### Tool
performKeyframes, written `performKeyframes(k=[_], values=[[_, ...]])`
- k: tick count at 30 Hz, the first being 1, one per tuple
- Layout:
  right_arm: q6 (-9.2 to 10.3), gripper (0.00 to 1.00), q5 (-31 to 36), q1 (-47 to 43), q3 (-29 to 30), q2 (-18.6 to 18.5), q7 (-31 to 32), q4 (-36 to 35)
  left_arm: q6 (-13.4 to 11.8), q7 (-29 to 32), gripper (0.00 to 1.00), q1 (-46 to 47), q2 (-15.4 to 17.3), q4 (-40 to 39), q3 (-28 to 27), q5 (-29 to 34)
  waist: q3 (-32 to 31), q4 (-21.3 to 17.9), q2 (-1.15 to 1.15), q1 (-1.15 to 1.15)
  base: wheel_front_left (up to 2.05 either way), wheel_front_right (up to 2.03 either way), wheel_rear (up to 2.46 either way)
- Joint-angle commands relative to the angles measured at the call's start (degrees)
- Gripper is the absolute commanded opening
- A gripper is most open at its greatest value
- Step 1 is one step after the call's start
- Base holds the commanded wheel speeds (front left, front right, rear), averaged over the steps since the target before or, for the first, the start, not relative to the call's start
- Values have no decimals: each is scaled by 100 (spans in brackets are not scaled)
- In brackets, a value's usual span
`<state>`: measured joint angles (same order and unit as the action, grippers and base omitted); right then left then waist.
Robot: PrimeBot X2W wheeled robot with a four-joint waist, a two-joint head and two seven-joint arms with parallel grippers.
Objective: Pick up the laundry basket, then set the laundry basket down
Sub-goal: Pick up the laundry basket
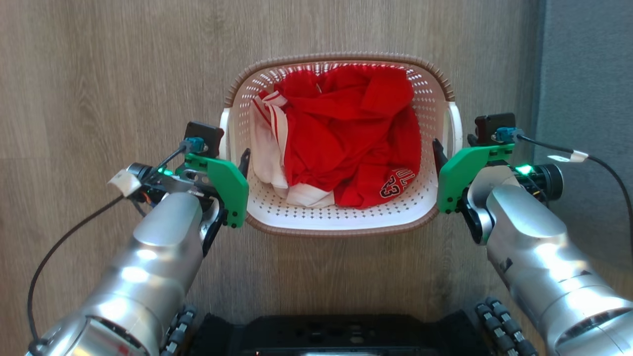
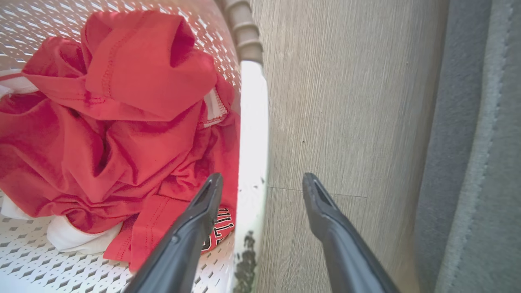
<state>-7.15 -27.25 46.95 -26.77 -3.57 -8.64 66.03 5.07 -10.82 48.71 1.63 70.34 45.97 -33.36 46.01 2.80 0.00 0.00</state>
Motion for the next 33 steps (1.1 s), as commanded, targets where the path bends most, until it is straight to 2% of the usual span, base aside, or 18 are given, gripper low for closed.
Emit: performKeyframes(k=[1,9,33], values=[[-34,100,-65,-69,-116,69,35,20,-35,77,100,13,125,16,-16,-77,69,31,0,0,0,0,0],[-34,100,-133,194,-188,69,52,213,-31,401,100,269,125,-81,377,-357,321,120,0,0,0,0,0],[-34,100,-337,492,-349,69,141,564,-57,726,100,554,125,-222,1355,-1105,642,318,0,0,0,0,0]])
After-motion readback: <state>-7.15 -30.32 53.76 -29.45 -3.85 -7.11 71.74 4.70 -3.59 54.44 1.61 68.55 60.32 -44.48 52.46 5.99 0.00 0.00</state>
